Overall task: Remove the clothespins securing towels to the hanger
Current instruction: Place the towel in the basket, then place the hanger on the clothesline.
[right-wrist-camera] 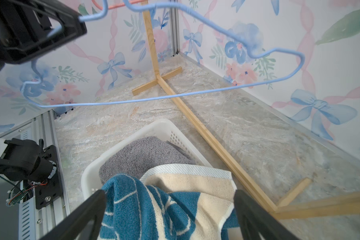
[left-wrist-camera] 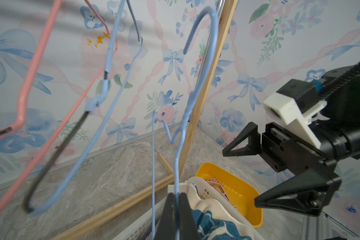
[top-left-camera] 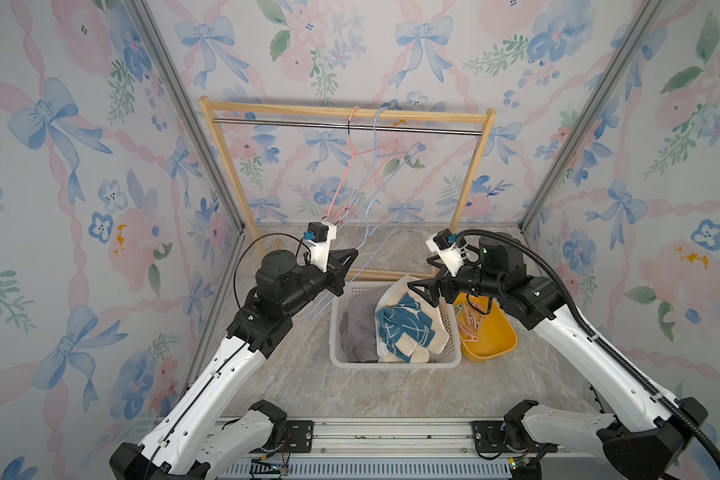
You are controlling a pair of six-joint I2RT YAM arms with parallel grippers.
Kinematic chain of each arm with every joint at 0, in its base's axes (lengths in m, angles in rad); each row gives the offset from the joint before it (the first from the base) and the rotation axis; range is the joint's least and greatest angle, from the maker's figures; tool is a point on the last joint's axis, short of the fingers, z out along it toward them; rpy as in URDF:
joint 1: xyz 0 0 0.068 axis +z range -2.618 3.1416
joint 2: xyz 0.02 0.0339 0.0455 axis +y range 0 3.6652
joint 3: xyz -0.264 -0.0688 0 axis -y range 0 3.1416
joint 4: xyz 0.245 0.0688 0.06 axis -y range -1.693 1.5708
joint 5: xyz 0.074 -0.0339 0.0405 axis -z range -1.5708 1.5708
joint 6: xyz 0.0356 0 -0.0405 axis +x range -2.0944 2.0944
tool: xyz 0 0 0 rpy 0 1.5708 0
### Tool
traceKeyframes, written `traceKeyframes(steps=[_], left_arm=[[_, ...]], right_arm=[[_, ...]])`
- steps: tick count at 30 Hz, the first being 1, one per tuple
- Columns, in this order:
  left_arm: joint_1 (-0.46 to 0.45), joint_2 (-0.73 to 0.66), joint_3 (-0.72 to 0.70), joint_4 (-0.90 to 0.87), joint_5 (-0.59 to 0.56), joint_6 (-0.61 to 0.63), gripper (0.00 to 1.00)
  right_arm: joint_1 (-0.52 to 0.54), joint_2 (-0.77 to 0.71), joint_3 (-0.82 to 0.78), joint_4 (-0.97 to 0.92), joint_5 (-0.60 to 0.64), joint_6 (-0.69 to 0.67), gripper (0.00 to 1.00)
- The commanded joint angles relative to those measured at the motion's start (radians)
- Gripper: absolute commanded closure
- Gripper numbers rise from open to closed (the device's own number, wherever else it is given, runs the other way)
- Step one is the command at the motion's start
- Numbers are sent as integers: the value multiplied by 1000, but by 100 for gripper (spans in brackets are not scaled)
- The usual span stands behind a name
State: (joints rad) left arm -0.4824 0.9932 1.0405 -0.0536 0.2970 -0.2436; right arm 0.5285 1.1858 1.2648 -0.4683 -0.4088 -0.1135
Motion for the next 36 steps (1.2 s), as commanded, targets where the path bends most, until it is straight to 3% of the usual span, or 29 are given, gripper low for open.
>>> traceKeyframes(steps=[1,10,16,36], left_arm=[[-36,17,40,11,-7,16,100],[-115,183,264,9,-165,-14,100],[-144,315,423,9,-258,5,100],[-159,623,880,3,-300,65,100]], right_arm=[[-38,-48,-32,39,-13,43,2],[-176,-163,-72,65,139,153,2],[-195,-216,-91,40,253,172,2],[-197,-215,-109,37,237,182,2]])
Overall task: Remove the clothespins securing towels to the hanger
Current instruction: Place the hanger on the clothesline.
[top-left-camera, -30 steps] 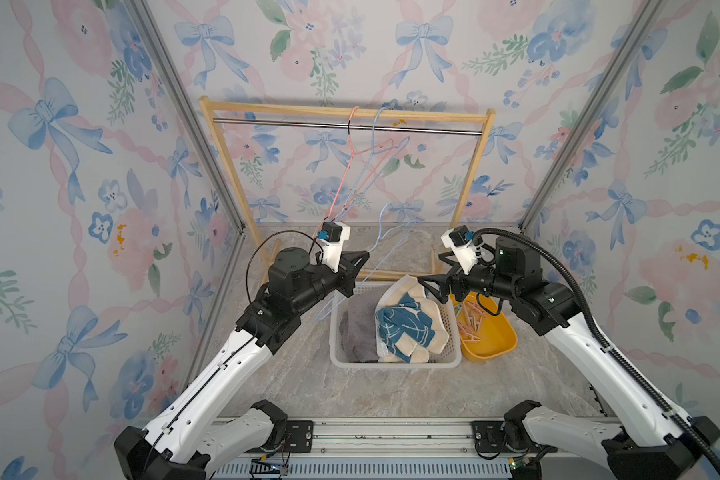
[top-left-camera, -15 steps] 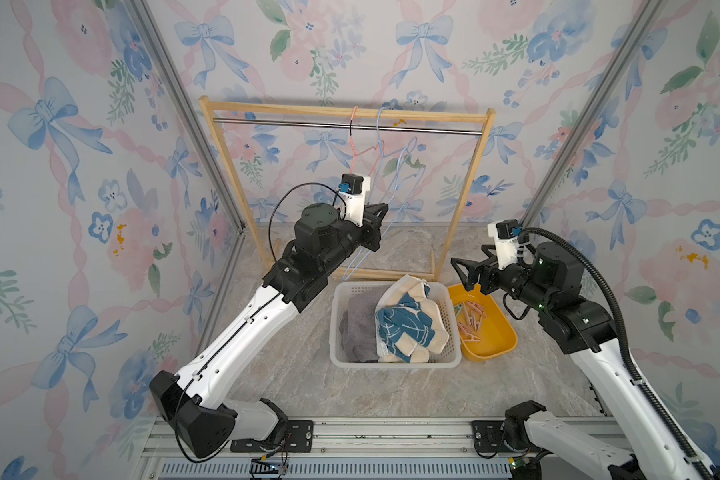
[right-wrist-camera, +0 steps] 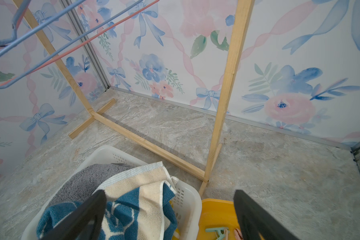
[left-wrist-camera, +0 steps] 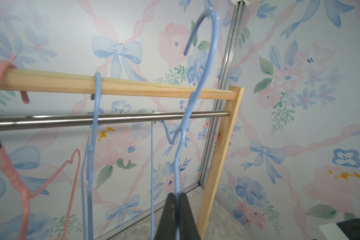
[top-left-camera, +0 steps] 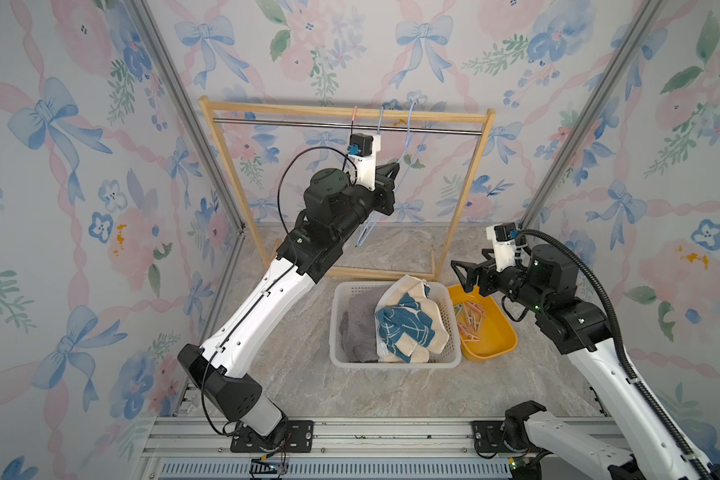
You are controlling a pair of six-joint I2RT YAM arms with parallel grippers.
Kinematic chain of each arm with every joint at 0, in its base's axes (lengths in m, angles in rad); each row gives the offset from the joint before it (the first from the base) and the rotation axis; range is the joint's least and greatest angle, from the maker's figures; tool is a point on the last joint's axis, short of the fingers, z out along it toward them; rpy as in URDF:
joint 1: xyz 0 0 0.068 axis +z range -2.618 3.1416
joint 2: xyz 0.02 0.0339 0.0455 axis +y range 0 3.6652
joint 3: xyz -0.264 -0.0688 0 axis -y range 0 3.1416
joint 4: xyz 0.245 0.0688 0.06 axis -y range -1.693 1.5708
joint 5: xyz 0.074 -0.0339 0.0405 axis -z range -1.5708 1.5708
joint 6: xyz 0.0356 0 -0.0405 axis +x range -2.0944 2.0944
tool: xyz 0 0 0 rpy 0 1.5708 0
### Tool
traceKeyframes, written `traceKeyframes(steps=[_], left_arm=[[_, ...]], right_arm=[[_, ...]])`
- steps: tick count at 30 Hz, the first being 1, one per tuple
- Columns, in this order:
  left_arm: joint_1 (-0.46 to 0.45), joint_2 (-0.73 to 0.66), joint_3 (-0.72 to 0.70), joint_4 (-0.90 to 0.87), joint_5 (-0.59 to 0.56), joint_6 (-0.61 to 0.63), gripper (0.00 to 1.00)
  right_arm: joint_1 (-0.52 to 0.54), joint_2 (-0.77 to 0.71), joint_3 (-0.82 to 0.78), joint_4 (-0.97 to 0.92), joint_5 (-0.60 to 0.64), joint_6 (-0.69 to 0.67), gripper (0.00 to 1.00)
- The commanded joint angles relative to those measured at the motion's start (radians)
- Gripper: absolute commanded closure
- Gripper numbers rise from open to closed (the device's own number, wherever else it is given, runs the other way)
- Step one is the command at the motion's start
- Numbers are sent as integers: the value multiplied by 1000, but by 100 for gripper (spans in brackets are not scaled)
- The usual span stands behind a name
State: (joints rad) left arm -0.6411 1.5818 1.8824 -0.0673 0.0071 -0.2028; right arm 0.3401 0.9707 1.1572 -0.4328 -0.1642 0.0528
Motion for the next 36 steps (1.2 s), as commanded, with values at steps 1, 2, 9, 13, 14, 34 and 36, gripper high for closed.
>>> traceKeyframes(steps=[1,2,9,13,14,34,36], left_arm=[[0,48,50,19,-10,24,100],[-1,60,61,19,-12,24,100],[-2,117,112,20,-39,14,100],[-1,138,121,20,-66,13,100],[0,140,121,20,-72,13,100],[19,140,31,20,-90,3,100],[23,128,23,20,-85,3,95]], right_arm=[[-9,-1,-1,1,-8,15,2],[-9,-1,-2,0,-9,18,2],[-8,-13,-14,-1,-13,20,2],[-7,-20,-20,-1,-14,19,3],[-7,-20,-20,-1,-14,18,2],[-8,-15,-33,-3,-14,16,2],[-7,-14,-31,-1,-14,18,2]])
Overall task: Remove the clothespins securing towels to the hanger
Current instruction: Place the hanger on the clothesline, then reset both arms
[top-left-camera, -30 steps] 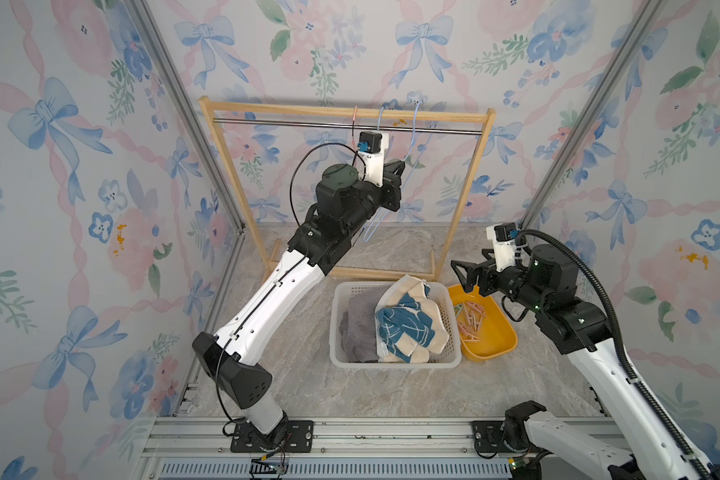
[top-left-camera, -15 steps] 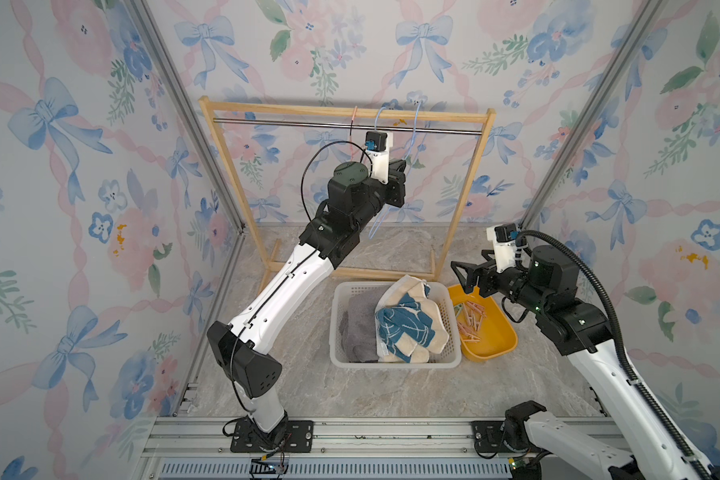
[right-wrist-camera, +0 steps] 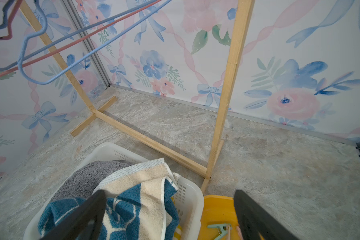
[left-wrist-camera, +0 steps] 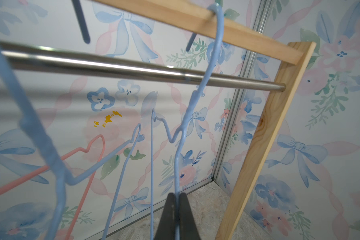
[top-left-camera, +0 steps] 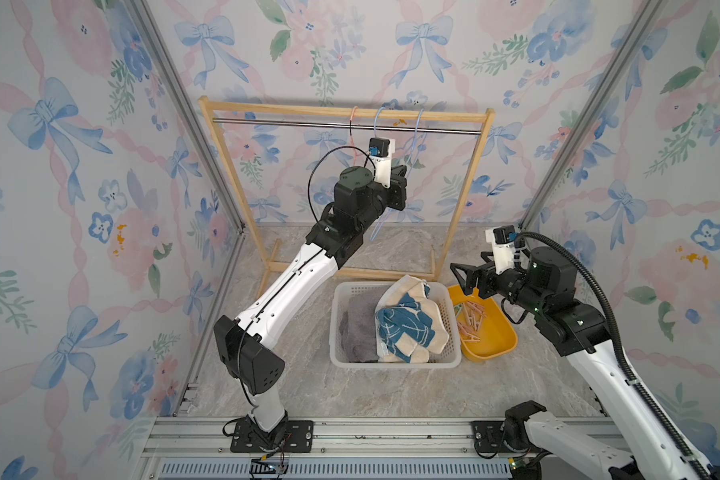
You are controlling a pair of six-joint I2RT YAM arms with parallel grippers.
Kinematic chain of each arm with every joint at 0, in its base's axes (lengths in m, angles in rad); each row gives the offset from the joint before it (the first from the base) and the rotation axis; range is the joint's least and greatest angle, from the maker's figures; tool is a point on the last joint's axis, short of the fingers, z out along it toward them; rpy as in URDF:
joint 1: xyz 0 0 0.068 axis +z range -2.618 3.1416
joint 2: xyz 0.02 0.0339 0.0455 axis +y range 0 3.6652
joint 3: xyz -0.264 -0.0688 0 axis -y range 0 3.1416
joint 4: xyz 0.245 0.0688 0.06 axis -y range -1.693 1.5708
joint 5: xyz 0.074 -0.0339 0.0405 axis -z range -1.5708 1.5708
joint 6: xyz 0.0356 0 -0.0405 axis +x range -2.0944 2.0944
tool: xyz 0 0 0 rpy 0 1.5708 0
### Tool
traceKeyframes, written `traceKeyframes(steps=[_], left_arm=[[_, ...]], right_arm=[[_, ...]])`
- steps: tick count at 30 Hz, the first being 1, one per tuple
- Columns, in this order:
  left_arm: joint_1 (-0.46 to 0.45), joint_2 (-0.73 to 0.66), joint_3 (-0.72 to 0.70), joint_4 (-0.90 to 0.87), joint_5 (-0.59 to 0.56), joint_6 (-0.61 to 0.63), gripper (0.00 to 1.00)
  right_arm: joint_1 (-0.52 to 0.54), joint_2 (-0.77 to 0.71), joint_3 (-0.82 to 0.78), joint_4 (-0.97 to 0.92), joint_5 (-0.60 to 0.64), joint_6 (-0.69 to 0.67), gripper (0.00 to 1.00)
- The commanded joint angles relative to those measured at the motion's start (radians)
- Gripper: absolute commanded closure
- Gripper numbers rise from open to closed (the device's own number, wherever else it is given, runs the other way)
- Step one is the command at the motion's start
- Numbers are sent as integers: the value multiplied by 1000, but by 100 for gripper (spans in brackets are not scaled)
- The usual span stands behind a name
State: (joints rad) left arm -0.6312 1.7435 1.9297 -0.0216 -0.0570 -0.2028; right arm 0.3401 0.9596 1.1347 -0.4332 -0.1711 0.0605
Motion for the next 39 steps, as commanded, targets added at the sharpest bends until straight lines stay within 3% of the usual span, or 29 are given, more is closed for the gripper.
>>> traceKeyframes(steps=[1,3,5,14,21,29,39], left_arm=[[15,-42,-29,-26,-21,4,89],[19,-59,-36,-25,-16,8,75],[21,-82,-42,-26,0,18,56],[41,-175,-81,-25,151,41,28],[64,-289,-162,-7,180,55,2],[147,-515,-371,139,207,49,2],[363,-778,-726,387,220,-68,2]], right_arm=[[-7,-3,-7,2,-8,10,3],[-7,-1,-3,4,-13,10,3],[-8,5,2,3,-14,10,2],[-7,29,19,5,-33,16,2],[-7,28,38,-7,-39,7,3],[-17,39,84,6,-31,-18,2],[-156,9,89,146,-117,17,2]])
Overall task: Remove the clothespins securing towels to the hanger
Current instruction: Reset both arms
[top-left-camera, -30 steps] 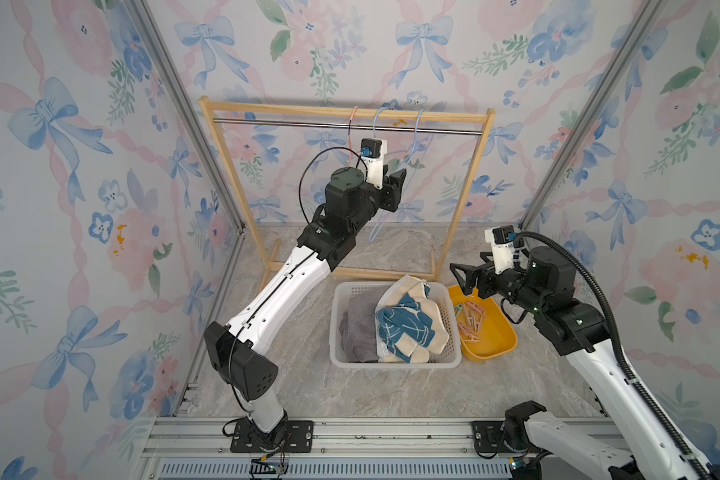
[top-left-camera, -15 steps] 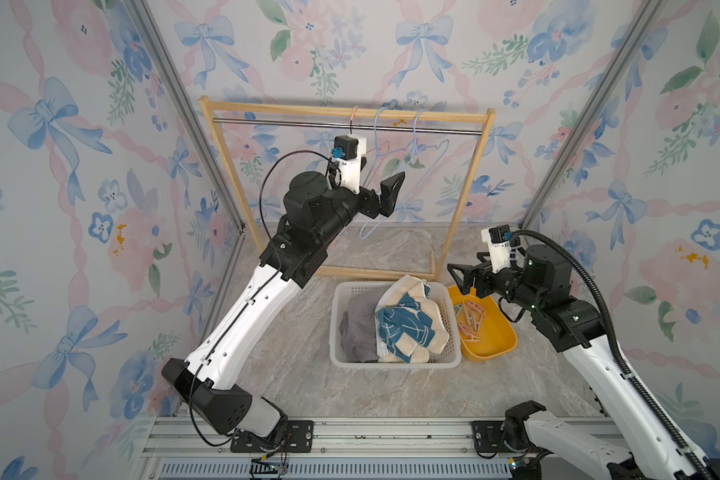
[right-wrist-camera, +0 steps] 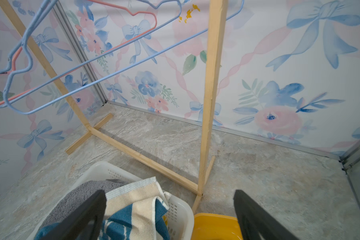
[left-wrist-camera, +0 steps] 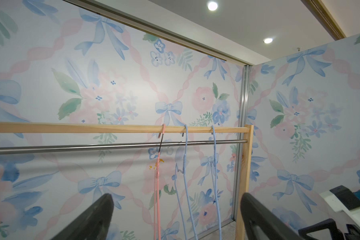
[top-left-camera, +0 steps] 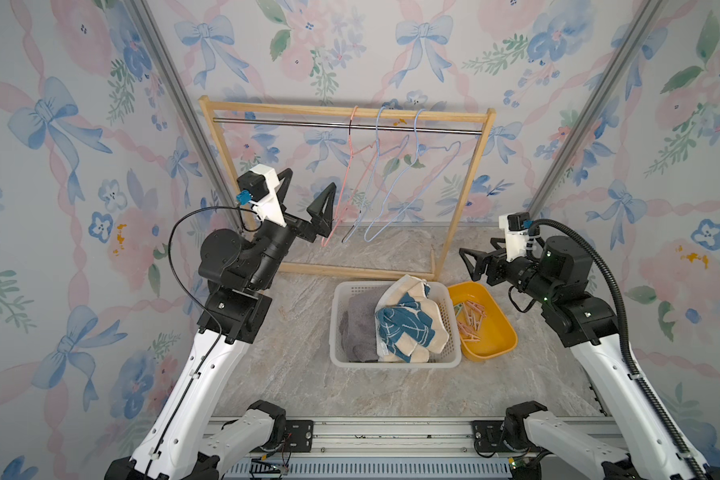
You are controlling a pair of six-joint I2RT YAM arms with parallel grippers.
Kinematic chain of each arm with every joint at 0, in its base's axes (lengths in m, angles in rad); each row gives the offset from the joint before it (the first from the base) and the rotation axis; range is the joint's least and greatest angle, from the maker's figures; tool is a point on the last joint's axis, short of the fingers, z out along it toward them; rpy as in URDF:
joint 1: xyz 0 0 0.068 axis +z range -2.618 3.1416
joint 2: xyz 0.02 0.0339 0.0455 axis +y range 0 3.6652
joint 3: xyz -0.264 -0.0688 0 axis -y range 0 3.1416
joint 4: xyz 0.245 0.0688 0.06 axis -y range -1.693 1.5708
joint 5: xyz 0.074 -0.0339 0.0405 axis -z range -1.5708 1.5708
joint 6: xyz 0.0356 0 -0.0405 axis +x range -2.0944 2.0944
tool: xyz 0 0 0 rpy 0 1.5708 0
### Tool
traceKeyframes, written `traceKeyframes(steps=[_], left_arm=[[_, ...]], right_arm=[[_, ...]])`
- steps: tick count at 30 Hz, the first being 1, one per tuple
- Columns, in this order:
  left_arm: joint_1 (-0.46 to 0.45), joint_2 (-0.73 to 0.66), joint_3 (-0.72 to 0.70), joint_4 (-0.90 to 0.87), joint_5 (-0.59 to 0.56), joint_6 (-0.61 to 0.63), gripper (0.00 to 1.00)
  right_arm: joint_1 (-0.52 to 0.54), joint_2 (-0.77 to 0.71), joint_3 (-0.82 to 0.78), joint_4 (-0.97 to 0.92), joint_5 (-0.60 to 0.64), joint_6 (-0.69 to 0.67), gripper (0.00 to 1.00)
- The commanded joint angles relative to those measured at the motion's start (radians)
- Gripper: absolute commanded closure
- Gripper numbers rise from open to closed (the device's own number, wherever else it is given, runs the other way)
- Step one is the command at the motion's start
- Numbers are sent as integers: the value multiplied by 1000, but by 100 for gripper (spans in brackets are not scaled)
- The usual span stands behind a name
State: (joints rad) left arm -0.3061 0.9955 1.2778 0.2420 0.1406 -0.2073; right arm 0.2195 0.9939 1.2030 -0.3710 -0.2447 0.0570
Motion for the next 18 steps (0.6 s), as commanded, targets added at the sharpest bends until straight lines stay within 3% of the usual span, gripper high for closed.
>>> traceKeyframes(steps=[1,9,13,18], left_arm=[[55,-49,-114,154,22,-77,2],[101,-163,-356,288,-53,-80,2],[119,-206,-523,370,-90,-40,2],[128,-185,-689,404,-206,-25,2]], right_arm=[[-50,-33,15,119,-57,31,2],[-74,-100,-61,247,-38,-3,2],[-105,-153,-183,330,-9,-64,2],[-177,-173,-361,477,1,-19,2]])
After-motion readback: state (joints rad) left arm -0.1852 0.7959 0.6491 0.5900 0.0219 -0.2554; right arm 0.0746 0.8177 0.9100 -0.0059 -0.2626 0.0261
